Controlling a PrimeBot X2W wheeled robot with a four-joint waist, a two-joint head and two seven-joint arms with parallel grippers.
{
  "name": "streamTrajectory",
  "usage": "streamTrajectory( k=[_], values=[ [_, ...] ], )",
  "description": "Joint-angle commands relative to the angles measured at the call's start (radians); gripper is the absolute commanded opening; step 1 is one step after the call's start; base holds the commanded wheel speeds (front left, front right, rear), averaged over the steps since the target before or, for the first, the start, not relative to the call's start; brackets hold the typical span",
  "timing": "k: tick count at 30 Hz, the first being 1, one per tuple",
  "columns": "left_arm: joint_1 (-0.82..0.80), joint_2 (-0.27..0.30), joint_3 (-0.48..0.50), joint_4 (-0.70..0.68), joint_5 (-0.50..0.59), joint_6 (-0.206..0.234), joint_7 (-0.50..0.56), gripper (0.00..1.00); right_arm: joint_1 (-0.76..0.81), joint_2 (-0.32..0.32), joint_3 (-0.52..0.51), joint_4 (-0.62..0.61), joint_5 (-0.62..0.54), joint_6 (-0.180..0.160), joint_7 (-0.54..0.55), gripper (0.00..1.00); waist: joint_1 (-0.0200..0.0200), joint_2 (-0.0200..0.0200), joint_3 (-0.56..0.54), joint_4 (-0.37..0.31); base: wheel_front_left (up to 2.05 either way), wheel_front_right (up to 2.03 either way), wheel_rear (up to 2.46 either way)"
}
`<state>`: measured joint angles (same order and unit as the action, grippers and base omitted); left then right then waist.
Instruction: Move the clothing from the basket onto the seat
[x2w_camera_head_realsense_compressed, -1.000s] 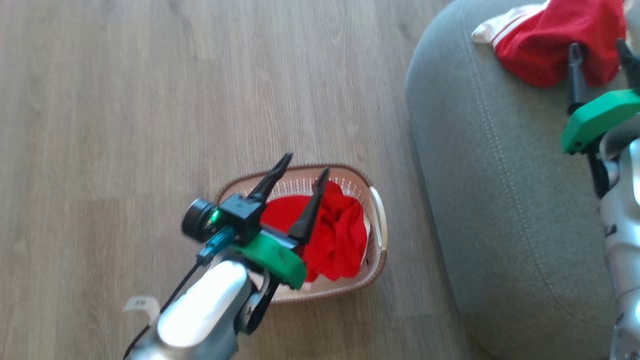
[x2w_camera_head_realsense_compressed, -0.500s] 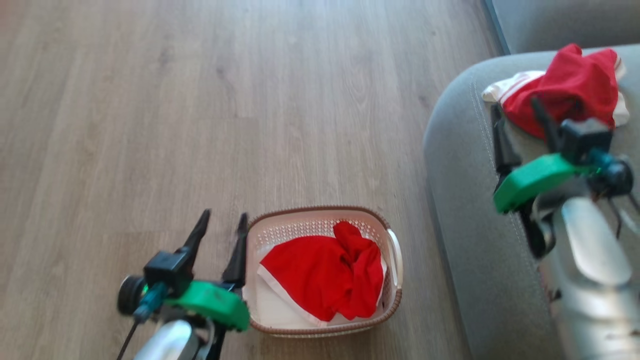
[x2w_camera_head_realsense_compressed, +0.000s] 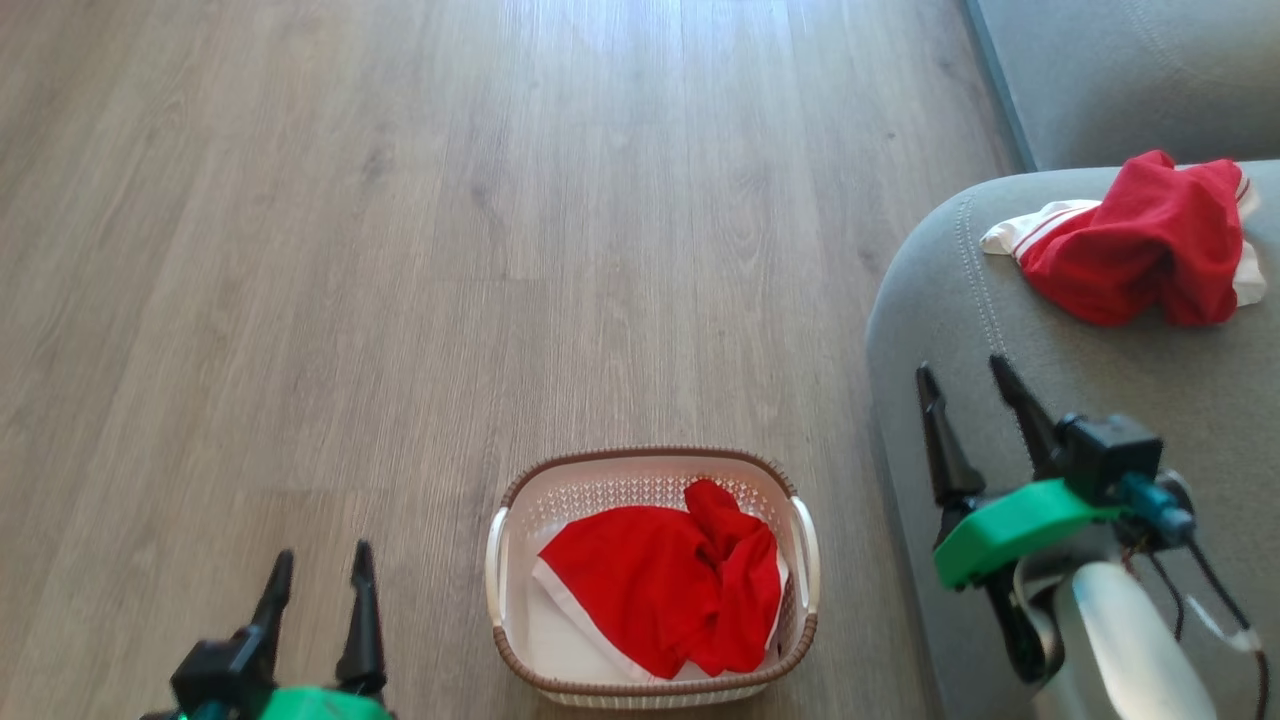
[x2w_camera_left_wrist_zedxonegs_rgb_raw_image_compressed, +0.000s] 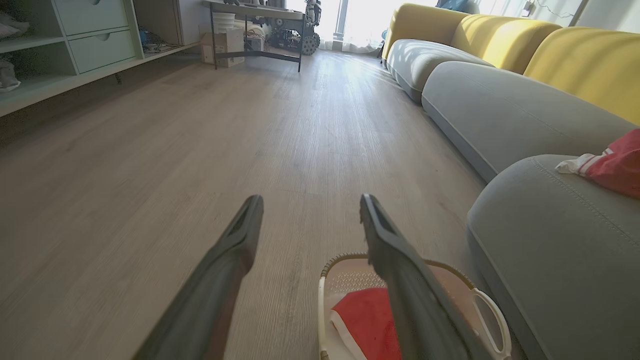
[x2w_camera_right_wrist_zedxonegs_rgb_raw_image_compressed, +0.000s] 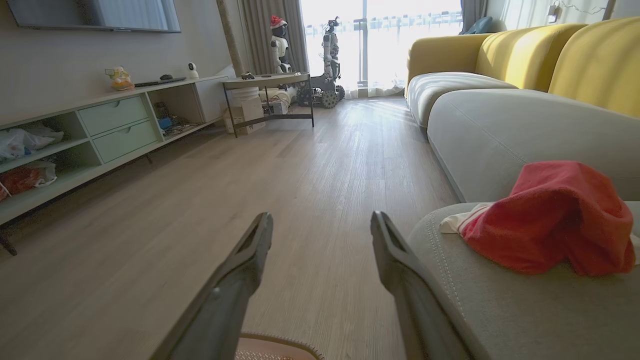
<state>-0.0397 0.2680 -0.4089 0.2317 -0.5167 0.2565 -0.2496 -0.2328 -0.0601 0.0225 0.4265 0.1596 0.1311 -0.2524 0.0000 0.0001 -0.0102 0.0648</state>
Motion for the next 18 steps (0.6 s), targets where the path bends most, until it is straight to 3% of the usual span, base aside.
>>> streamTrajectory(
  k=[1, 10, 18],
  values=[
    [-0.01, 0.027, 0.059, -0.042, 0.013, 0.007, -0.012, 1.0, -0.009, 0.009, 0.039, -0.047, 0.014, 0.0, -0.009, 1.0, 0.0, -0.0001, -0.006, -0.004, 0.0, 0.0, 0.0],
    [0.141, -0.011, 0.154, -0.12, 0.066, -0.001, -0.012, 1.0, 0.12, 0.01, 0.09, -0.14, 0.052, 0.0, -0.009, 1.0, 0.0, -0.0001, -0.027, -0.02, 0.0, 0.0, 0.0],
    [0.166, -0.029, 0.193, -0.12, 0.098, -0.026, -0.012, 1.0, 0.145, 0.01, 0.08, -0.156, 0.056, 0.0, -0.009, 1.0, 0.0, -0.0001, -0.03, -0.027, 0.0, 0.0, 0.0]
  ],
)
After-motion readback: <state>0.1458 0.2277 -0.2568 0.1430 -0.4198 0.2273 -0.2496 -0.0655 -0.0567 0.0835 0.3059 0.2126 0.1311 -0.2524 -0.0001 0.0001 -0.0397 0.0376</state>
